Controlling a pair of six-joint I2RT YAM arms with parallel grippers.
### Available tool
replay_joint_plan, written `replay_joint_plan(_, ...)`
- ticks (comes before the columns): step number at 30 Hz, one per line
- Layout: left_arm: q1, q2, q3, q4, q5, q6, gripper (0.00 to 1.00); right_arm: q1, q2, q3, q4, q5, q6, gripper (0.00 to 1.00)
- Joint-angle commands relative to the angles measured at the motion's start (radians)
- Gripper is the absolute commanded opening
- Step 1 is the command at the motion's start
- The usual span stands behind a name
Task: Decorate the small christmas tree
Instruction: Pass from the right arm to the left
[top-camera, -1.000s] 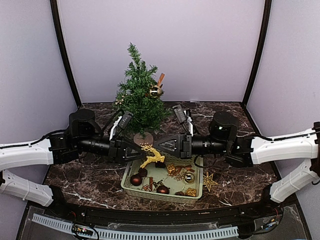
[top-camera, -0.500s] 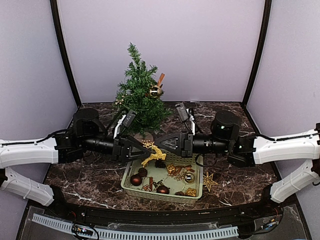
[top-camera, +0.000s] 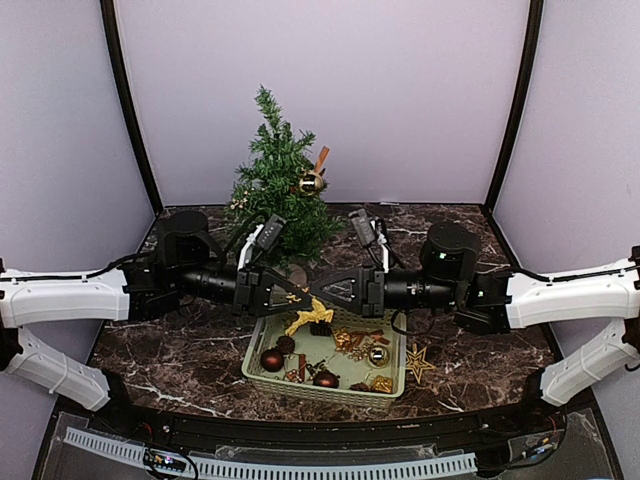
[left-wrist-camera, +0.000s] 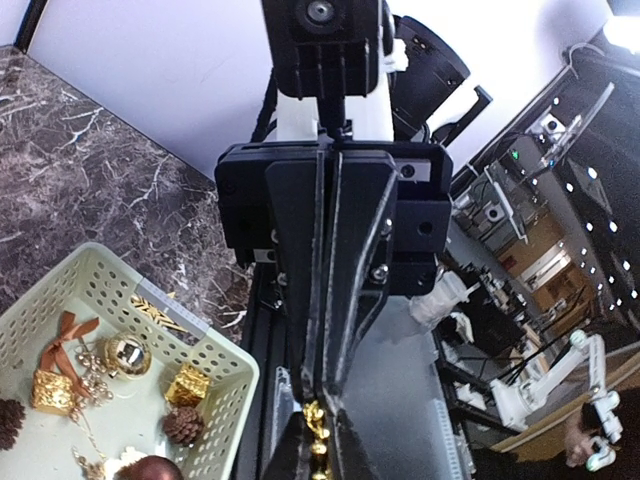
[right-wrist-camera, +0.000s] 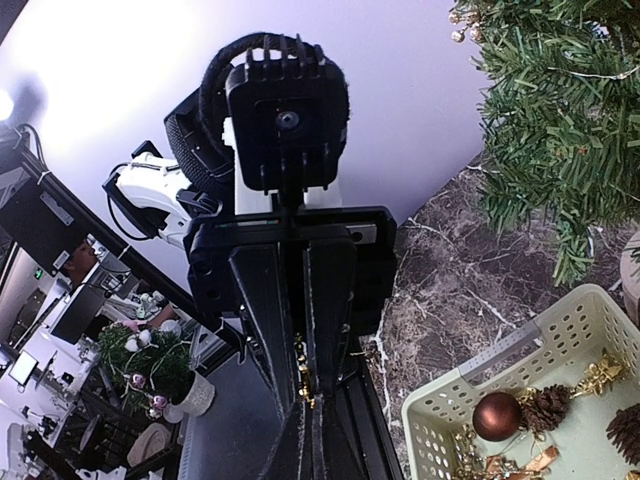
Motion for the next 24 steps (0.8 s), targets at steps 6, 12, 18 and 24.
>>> replay_joint_plan(6,-0.002,-0.055,-0.011,-0.01,0.01,0.014,0.0,-0.02,-0.056,-0.046,0.079,0.053,0.034,0.52)
replay_joint_plan(12,-0.001,-0.067,0.011,-0.089,0.103,0.078,0.0,-0.055,-0.052,-0.095,0.155,-0.026,0.106,0.81)
replay_joint_plan(18,-0.01,-0.041,0.081,-0.184,0.14,0.143,0.0,-0.036,0.022,-0.059,0.264,-0.205,0.159,0.81)
replay_joint_plan(24,-0.019,-0.05,0.115,-0.253,0.049,0.21,0.0,-0.015,0.083,-0.017,0.253,-0.244,0.176,0.68)
